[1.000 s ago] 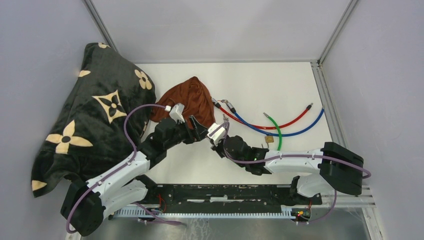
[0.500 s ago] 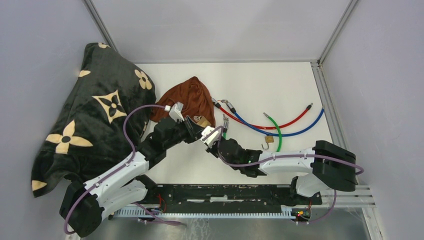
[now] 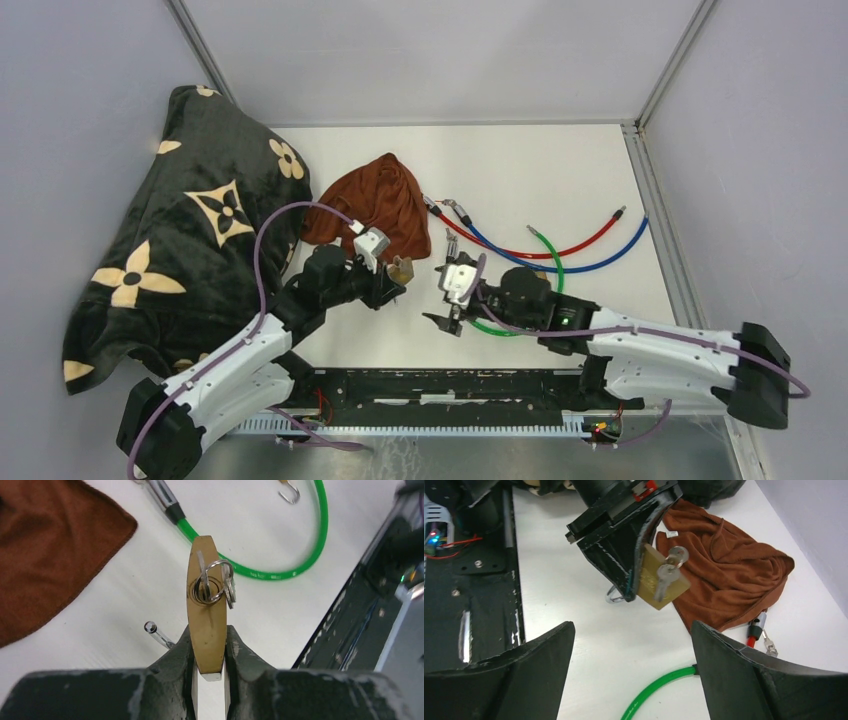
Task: Lock with the key
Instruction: Lock the lock.
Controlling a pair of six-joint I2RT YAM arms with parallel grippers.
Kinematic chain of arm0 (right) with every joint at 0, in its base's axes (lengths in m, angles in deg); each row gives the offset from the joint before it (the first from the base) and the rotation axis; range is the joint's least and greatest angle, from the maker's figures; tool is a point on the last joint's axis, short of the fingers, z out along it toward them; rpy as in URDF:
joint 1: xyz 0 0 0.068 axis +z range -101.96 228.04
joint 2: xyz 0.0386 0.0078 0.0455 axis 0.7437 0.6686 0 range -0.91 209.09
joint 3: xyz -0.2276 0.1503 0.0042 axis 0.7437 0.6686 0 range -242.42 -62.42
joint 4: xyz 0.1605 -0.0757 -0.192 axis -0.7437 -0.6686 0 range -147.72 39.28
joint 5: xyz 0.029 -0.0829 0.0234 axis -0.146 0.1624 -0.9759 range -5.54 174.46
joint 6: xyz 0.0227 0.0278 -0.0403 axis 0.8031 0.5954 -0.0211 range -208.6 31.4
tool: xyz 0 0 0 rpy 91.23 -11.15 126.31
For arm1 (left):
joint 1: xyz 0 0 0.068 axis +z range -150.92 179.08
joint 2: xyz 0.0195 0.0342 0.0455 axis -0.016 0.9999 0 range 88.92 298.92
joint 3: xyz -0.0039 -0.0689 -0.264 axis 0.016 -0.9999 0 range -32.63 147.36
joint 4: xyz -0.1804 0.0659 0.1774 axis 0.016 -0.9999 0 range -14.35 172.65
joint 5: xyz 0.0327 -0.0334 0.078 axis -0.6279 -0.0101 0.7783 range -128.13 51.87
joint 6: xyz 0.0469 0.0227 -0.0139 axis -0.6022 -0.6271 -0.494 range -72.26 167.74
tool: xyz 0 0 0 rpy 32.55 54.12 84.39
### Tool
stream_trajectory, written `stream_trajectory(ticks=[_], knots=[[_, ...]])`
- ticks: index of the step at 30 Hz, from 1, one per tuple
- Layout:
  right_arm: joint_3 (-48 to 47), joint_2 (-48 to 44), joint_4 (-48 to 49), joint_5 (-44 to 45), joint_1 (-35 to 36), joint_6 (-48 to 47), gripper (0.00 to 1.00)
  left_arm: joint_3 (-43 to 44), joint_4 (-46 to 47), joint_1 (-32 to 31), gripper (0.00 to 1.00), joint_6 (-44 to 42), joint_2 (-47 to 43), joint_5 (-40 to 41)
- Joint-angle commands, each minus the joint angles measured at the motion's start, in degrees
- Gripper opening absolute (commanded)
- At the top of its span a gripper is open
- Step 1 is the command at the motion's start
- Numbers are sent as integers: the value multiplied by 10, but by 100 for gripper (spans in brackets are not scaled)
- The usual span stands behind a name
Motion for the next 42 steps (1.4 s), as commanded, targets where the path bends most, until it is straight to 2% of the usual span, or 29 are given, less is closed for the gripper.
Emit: stream_trajectory(ticks=[1,3,7,11,16,23,26,29,31,32,34,35,38,40,42], knots=[[19,-84,-102,-166,-49,-56,92,35,-35,-1,2,-265,-20,-155],[14,-91,-110,-194,-69,-77,94,47,-82,-1,2,-335,-14,-193],[-24,-37,-121,-256,-111,-106,92,79,-159,-5,2,-421,-4,-236],[-100,62,-162,-298,-133,-103,82,105,-202,-10,2,-476,2,-225],[-166,173,-172,-358,-132,-71,75,116,-218,-17,2,-492,8,-224],[-179,213,-133,-387,-132,-47,68,127,-224,-20,2,-494,5,-230],[-184,229,-104,-404,-133,-34,60,129,-224,-20,2,-486,9,-235],[-184,241,-86,-416,-132,-19,56,130,-224,-21,2,-478,10,-237],[-181,244,-73,-426,-132,-6,48,130,-223,-21,2,-472,9,-238],[-180,246,-67,-427,-132,-1,40,130,-217,-21,2,-463,9,-237],[-182,247,-69,-420,-132,1,11,130,-207,-21,2,-448,7,-240],[-181,245,-72,-414,-132,0,0,130,-203,-21,2,-443,6,-243],[-165,224,-71,-395,-135,2,0,127,-194,-21,3,-417,-2,-241],[-150,202,-56,-384,-143,20,0,120,-178,-21,30,-384,-11,-231],[-128,175,-26,-370,-152,46,0,111,-159,-20,51,-355,-23,-222]])
